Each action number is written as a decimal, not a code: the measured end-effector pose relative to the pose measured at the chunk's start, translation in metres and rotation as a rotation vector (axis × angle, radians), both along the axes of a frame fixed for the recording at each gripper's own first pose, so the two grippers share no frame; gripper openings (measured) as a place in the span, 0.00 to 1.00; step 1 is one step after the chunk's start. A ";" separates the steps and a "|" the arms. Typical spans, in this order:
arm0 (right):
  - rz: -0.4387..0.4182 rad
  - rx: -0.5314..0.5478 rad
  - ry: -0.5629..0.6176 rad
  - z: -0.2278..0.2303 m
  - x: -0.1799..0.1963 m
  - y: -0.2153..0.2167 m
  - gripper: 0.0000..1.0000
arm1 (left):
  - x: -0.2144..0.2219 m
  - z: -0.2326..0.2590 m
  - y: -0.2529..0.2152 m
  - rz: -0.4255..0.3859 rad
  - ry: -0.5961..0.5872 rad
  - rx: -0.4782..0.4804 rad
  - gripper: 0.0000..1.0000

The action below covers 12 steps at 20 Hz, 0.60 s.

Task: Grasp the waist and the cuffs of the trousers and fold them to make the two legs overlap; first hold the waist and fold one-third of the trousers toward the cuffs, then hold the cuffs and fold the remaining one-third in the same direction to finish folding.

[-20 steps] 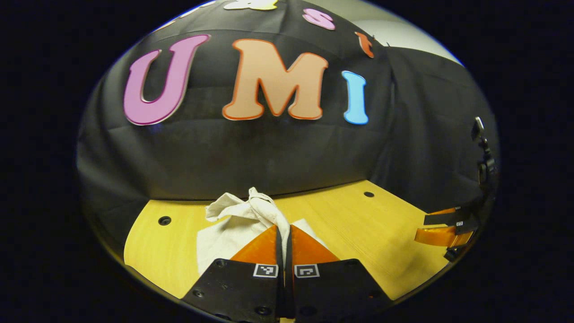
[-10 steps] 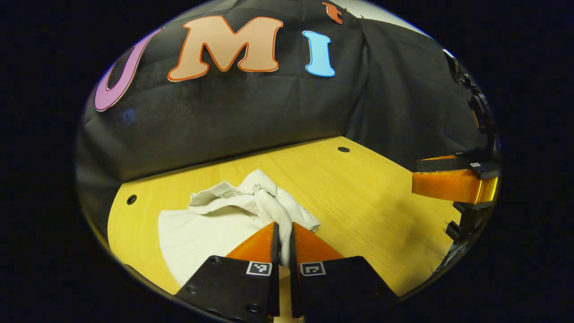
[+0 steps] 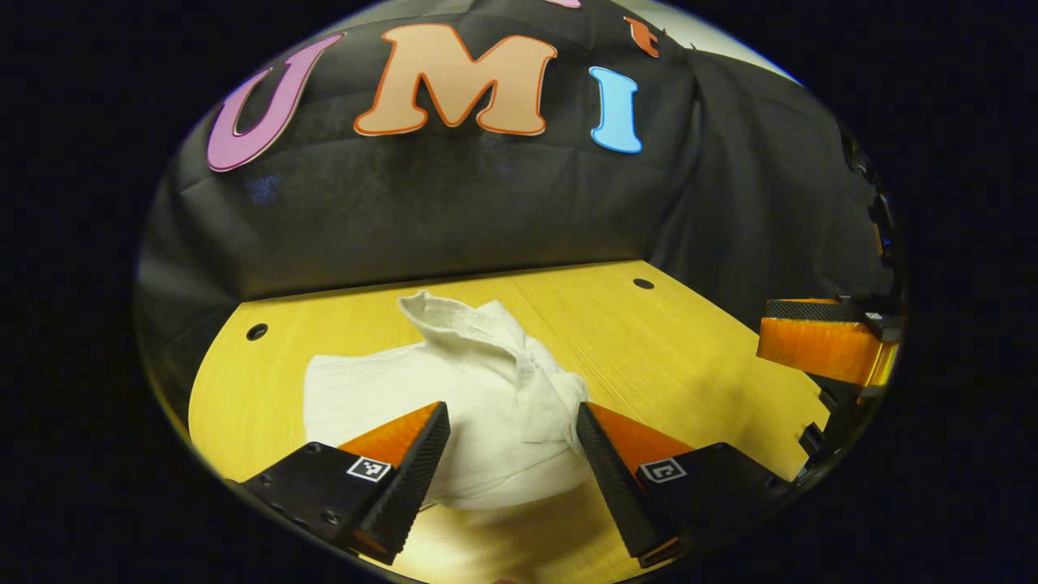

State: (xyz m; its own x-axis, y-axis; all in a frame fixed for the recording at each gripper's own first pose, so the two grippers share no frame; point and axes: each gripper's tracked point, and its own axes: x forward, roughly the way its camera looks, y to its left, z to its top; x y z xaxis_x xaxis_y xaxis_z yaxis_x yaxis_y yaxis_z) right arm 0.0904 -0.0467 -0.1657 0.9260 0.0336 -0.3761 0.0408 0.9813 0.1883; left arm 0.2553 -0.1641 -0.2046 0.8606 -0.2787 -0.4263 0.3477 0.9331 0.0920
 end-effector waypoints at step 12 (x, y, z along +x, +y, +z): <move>0.040 -0.003 -0.109 0.028 -0.020 0.062 0.96 | -0.056 0.058 0.091 0.147 -0.074 -0.022 0.95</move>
